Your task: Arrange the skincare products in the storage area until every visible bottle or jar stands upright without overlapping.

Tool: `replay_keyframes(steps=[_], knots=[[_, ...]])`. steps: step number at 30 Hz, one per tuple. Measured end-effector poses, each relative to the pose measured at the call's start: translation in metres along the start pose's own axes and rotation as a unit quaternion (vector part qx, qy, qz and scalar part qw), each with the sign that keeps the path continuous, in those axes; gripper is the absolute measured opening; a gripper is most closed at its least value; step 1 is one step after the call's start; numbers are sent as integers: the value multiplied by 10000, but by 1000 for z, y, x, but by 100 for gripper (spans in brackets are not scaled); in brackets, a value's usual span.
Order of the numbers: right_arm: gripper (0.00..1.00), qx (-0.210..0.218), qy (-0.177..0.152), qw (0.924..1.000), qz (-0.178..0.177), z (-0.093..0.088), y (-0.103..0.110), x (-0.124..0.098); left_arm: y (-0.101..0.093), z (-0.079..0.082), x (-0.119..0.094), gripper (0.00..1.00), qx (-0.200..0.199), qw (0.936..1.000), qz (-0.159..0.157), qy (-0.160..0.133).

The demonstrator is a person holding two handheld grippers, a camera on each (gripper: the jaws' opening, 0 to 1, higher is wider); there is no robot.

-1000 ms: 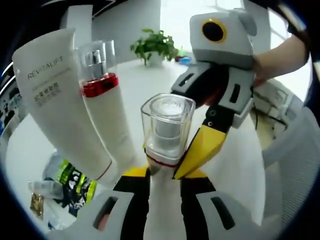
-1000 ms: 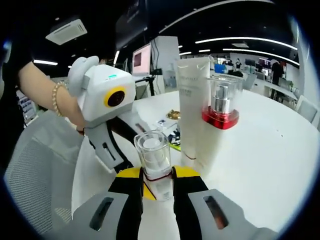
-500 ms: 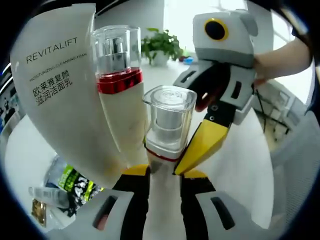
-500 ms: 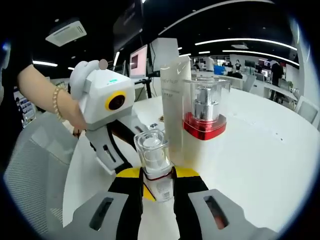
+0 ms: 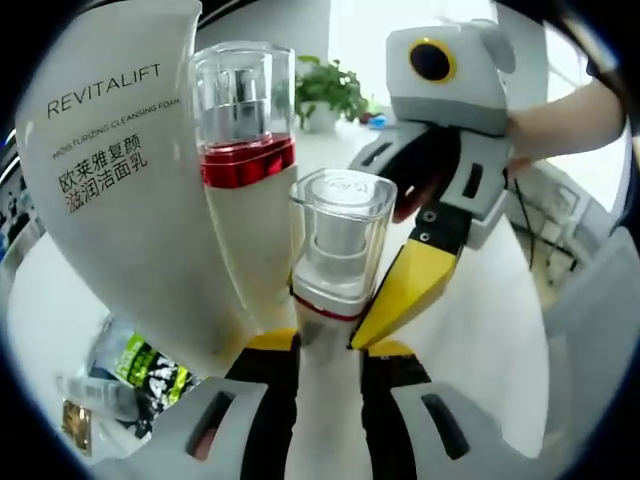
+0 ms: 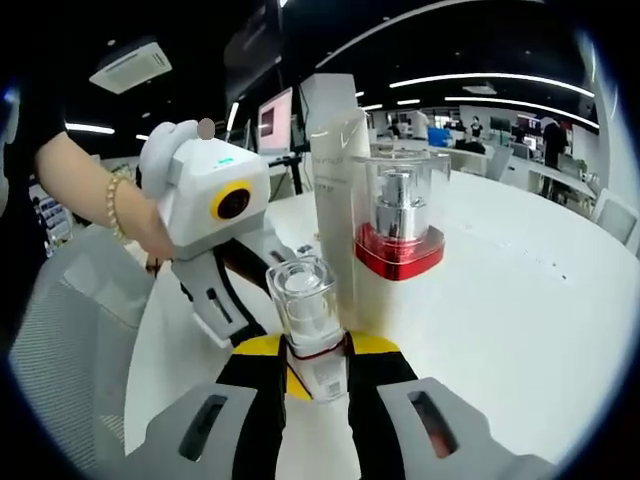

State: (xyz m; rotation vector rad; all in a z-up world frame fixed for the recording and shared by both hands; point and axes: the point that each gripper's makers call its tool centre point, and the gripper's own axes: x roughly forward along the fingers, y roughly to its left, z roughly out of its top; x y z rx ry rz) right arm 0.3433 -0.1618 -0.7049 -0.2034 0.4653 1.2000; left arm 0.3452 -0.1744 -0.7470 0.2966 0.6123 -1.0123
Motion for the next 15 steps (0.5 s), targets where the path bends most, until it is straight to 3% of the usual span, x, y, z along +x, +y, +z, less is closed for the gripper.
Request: replay_keyframes(steps=[15], knots=[[26, 88, 108, 9999, -44, -5, -2, -5, 4, 1, -10, 19, -77, 10000, 48, 6]])
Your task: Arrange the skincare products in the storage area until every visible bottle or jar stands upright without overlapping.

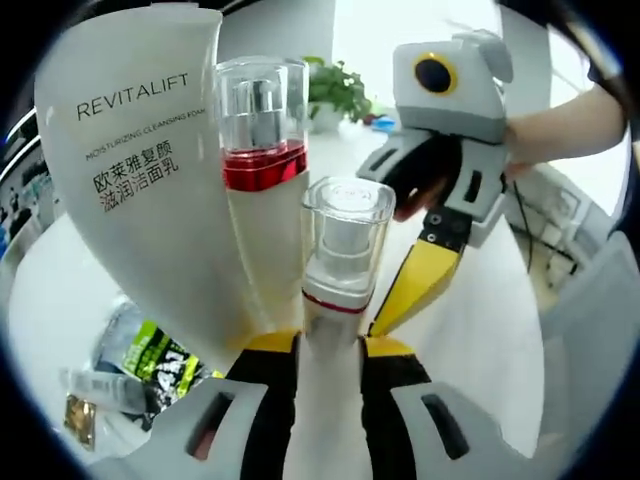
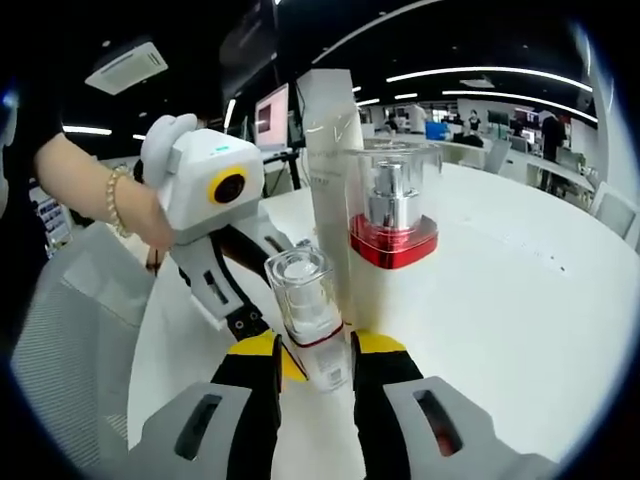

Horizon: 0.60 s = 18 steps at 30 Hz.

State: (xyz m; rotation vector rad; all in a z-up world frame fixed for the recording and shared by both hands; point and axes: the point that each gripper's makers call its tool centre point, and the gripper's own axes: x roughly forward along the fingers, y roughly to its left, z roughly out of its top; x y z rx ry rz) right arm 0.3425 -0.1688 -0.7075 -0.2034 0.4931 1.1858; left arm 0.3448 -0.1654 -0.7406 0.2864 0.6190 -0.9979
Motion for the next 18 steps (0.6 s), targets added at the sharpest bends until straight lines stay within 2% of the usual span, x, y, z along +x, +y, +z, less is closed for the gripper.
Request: replay_keyframes(steps=[12, 18], knots=[[26, 60, 29, 9999, -130, -1, 4, -8, 0, -5, -8, 18, 35, 9999, 54, 91], [31, 103, 101, 9997, -205, -5, 3, -16, -1, -5, -16, 21, 15, 9998, 116, 142]])
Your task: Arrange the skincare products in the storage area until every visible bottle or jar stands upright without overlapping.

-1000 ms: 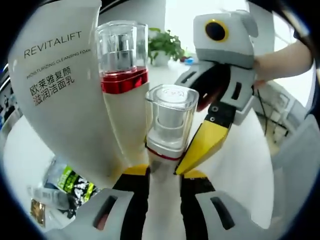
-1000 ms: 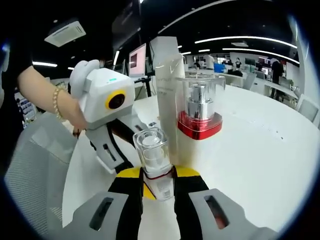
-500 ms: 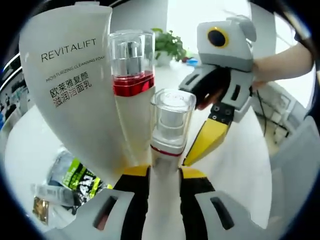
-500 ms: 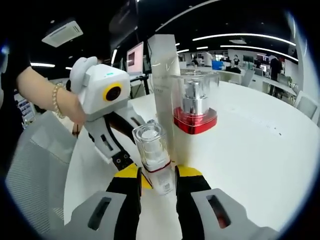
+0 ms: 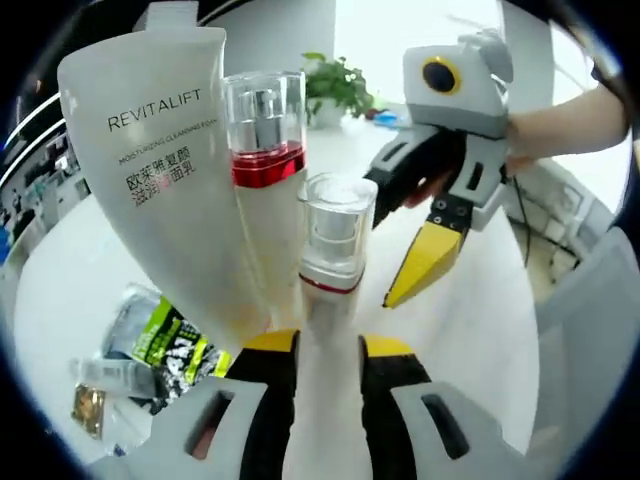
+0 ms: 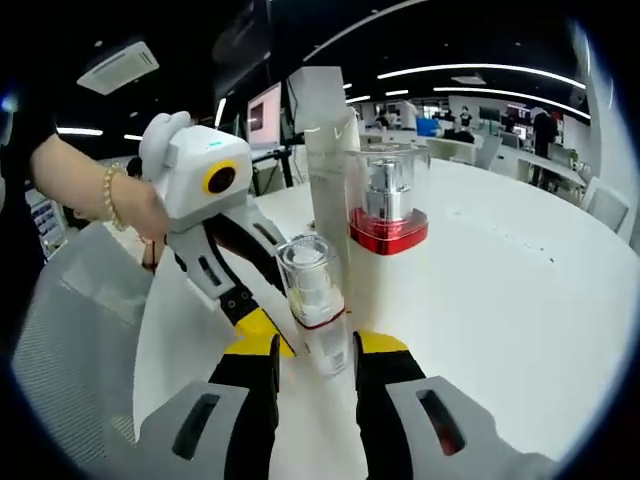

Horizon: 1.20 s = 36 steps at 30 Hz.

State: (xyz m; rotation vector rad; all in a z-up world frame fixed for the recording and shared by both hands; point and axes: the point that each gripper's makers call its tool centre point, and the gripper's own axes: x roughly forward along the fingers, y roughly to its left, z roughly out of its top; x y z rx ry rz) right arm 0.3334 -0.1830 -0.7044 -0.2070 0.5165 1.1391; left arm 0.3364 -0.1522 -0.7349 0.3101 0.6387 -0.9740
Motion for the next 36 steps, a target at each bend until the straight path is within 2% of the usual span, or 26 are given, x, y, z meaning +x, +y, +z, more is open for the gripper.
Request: replay_keyframes(steps=[15, 26, 36], knots=[[42, 108, 44, 9998, -140, -6, 27, -18, -10, -8, -33, 34, -233, 9992, 310, 10], [54, 255, 0, 9992, -302, -12, 48, -32, -21, -11, -62, 39, -636, 9961, 584, -207], [62, 384, -112, 9984, -404, -11, 75, -45, -32, -30, -93, 49, -1014, 9910, 835, -261]])
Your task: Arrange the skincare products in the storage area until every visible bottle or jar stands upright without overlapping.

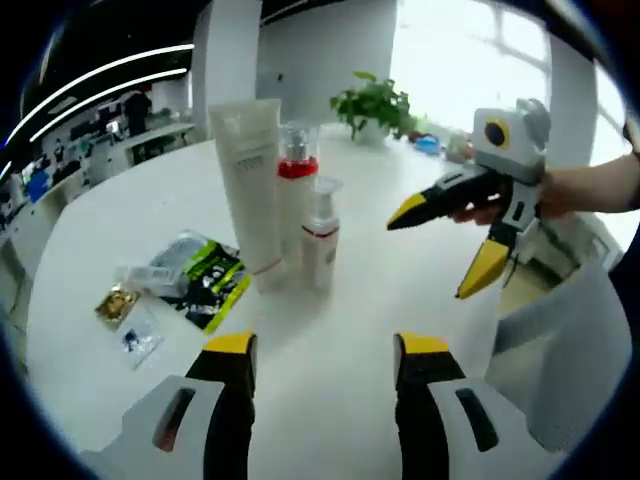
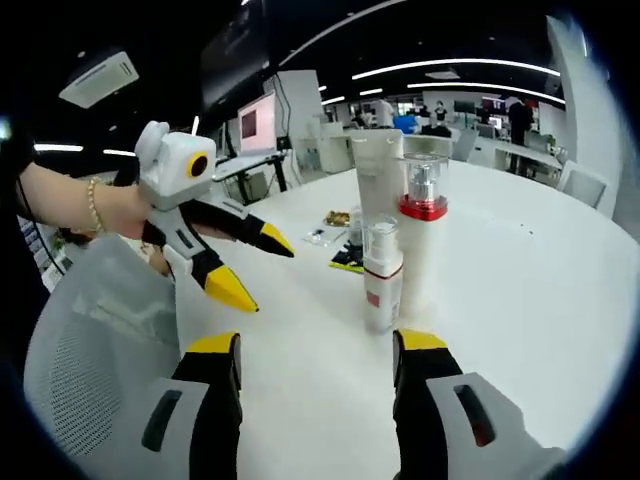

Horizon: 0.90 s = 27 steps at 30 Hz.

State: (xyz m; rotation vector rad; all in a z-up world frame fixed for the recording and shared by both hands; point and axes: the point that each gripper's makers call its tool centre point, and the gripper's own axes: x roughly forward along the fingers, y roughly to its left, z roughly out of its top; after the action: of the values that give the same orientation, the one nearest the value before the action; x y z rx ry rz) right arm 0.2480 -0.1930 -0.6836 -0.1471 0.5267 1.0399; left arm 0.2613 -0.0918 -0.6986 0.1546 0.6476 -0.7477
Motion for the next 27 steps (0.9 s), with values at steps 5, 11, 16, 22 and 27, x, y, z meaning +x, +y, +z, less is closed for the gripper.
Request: replay_keyframes(steps=[5, 11, 16, 22, 27], knots=[[64, 65, -159, 9999, 6, 5, 12, -6, -1, -6, -23, 53, -39, 9999, 122, -36], [67, 94, -191, 9998, 40, 2, 28, -12, 1, -16, -50, 56, -280, 9989, 347, -120], [70, 151, -228, 9996, 96, 2, 39, -18, -1, -25, -73, 62, -302, 9977, 604, -6], [73, 187, -275, 9993, 147, 1, 55, -24, -2, -31, -97, 65, -483, 9961, 735, -102], [76, 224, -231, 9993, 214, -4, 67, -28, 4, -41, -111, 70, -772, 9928, 917, -62]])
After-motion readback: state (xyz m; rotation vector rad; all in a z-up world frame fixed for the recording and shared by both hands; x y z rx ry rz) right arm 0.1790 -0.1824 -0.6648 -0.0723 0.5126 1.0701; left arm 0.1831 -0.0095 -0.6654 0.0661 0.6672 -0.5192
